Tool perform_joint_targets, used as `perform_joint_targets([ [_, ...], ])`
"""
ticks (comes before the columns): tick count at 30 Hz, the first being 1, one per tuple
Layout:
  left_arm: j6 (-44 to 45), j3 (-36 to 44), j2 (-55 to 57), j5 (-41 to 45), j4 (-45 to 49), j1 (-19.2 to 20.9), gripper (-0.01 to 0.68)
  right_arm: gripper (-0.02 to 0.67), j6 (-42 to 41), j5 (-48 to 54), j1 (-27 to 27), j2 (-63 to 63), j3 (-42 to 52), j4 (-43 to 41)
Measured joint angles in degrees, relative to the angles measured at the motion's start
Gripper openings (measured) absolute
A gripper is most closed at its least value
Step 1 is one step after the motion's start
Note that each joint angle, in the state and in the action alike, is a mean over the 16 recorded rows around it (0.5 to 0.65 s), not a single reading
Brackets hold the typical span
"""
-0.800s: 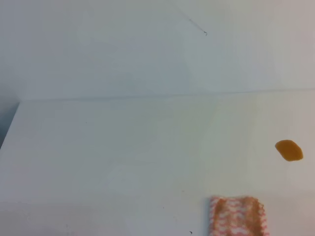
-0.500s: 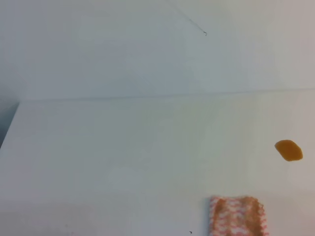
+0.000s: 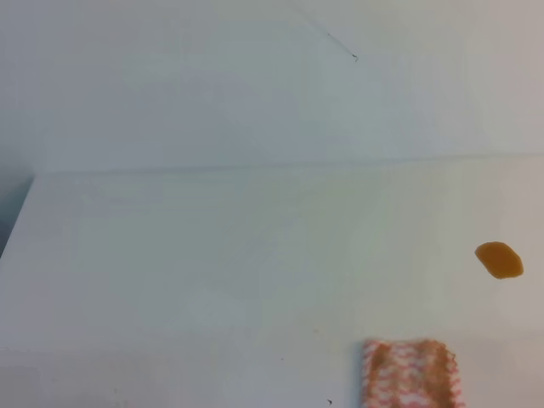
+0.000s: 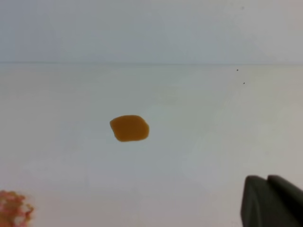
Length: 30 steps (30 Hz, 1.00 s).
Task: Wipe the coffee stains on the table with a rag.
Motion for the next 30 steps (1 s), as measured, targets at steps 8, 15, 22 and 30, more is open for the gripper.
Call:
perform_joint_targets([
  [8, 0.0, 0.0, 0.0, 0.0, 0.0, 0.0, -0.001, -0.003, -0.05, -0.06, 0.0, 0.0, 0.0, 0.0],
  [15, 0.0, 0.16, -0.09, -0.06, 0.0, 0.0, -0.001, -0.003, -0.05, 0.11, 0.0, 0.1, -0.12, 0.0],
  [22, 0.0, 0.16, -0.09, -0.06, 0.0, 0.0, -0.001, -0.003, -0.02, 0.11, 0.0, 0.1, -0.12, 0.0],
  [30, 0.0, 0.16, -0.09, -0.06, 0.0, 0.0, -0.001, -0.003, -0.01, 0.0, 0.0, 0.1, -0.12, 0.0],
])
